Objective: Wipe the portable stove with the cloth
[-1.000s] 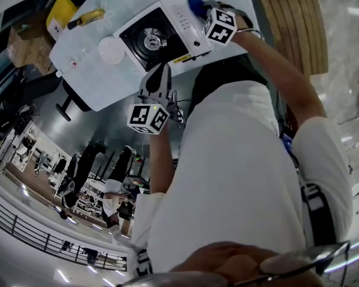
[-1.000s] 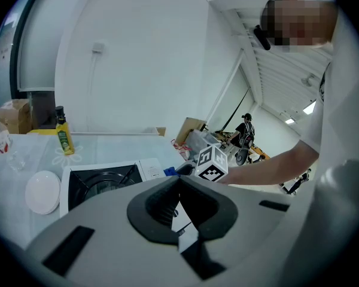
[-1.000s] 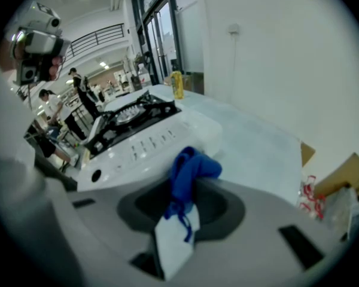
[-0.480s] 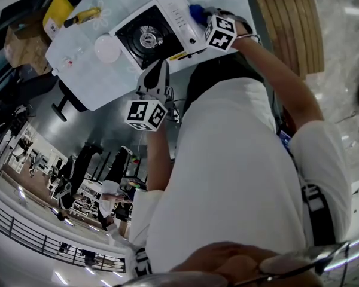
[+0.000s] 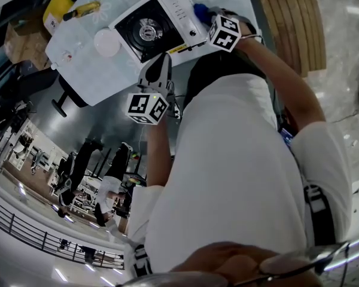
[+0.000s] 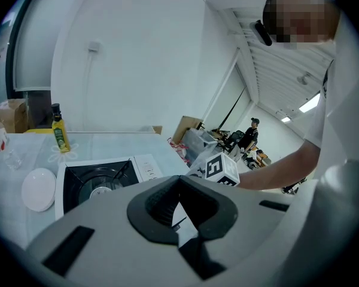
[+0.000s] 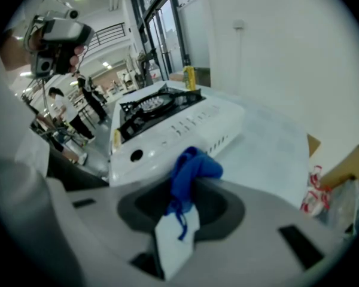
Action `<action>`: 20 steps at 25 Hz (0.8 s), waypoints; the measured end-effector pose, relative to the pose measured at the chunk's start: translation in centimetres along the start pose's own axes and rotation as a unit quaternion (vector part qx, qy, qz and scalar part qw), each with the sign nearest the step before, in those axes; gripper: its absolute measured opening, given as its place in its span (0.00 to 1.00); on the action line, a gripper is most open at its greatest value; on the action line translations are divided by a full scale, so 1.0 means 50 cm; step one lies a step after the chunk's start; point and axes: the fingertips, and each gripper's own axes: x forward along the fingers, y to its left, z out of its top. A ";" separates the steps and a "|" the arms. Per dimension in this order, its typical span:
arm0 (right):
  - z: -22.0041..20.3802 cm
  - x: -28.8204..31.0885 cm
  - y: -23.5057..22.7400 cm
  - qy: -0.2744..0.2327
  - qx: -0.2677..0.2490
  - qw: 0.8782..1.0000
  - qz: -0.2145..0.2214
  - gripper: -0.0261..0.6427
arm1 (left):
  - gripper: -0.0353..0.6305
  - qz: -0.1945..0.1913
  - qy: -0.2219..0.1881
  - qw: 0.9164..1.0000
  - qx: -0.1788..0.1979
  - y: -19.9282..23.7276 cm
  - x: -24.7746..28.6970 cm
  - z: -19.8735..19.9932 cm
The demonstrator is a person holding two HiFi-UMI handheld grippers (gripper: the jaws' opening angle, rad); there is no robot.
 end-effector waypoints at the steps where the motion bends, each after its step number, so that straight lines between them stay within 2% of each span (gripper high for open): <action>1: -0.002 -0.003 0.004 0.001 0.001 1.000 0.001 0.23 | 0.10 -0.001 0.001 1.000 0.001 -0.002 0.000 -0.002; 20: -0.060 -0.017 0.089 0.010 0.002 1.000 0.012 0.22 | 0.10 -0.015 0.010 1.000 0.008 -0.019 -0.023 -0.052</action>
